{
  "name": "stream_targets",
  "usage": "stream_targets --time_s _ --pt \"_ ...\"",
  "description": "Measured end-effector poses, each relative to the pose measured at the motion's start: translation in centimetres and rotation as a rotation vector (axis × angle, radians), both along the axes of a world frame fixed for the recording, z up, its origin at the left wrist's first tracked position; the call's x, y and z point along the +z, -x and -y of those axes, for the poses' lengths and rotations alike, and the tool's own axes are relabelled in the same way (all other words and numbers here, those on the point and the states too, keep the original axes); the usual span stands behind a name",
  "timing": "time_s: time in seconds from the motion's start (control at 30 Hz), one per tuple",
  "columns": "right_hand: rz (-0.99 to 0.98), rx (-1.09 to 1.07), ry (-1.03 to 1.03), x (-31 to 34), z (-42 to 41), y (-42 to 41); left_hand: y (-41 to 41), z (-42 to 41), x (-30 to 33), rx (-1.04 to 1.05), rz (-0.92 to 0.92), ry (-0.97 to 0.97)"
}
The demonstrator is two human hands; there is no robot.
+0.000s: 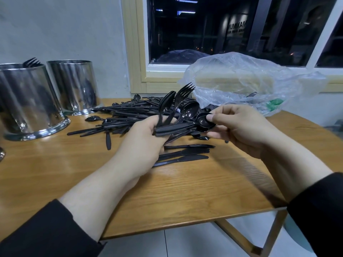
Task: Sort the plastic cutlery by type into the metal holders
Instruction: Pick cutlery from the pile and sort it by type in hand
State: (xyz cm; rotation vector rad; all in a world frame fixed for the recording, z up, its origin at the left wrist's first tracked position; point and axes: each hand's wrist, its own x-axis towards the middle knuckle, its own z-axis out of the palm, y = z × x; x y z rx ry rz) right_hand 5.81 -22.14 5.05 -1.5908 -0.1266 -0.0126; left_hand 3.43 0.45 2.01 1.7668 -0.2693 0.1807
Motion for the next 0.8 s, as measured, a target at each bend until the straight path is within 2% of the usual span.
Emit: stream_targets --time_s 0.17,0.3,0.47,0.67,0.8 --pt "0.049 -0.025 0.03 -0.2 -0.2 -0.1 0.0 0.0 0.1 -0.031 -0.081 0.144" --pt "0.18 -0.11 0.302 0.0 0.3 0.0 -0.2 -0.4 0.1 -0.033 -0.116 0.199" --pt "0.288 -0.103 0.441 0.9 1.0 0.8 -0.5 -0.7 -0.1 -0.001 -0.19 0.266" --pt "0.384 -0.079 0.67 1.1 1.0 1.3 -0.4 -0.4 -0.3 -0.025 -0.094 0.105" --pt "0.437 -0.086 0.687 0.8 0.3 1.2 -0.1 0.1 -0.4 -0.012 -0.035 0.002"
